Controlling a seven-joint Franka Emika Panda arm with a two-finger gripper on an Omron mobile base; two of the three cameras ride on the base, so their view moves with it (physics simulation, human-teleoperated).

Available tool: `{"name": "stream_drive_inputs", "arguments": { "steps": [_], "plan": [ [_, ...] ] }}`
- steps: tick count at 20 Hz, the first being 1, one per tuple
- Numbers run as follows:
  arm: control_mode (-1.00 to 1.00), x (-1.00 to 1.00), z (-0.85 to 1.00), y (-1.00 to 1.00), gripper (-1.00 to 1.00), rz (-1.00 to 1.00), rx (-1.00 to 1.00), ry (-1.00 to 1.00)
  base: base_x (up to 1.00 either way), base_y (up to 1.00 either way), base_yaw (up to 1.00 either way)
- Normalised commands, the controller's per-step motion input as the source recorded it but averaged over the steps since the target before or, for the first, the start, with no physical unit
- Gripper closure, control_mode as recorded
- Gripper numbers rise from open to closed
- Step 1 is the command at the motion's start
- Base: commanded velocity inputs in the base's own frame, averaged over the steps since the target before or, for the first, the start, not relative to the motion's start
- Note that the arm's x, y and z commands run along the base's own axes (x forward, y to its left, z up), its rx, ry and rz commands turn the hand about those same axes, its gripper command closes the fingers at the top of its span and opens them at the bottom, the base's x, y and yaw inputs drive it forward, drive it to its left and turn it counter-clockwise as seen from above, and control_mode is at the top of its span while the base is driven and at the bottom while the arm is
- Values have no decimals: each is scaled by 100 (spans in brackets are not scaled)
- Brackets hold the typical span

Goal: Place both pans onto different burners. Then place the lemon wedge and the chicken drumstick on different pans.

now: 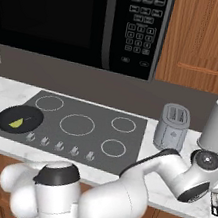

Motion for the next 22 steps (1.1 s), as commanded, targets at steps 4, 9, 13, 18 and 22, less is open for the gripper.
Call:
{"name": "stream_drive_inputs", "arguments": {
  "steps": [4, 9, 13, 18, 22],
  "plan": [
    [-100, 17, -21, -15, -100, 0, 0, 6, 0, 0, 0],
    [-100, 8, -23, -20, -100, 0, 0, 3, 0, 0, 0],
    [-100, 2, -26, -22, -100, 0, 0, 0, 0, 0, 0],
    [-100, 8, -28, -21, -100, 0, 0, 0, 0, 0, 0],
    [-100, 15, -25, -18, -100, 0, 0, 0, 0, 0, 0]
  ]
}}
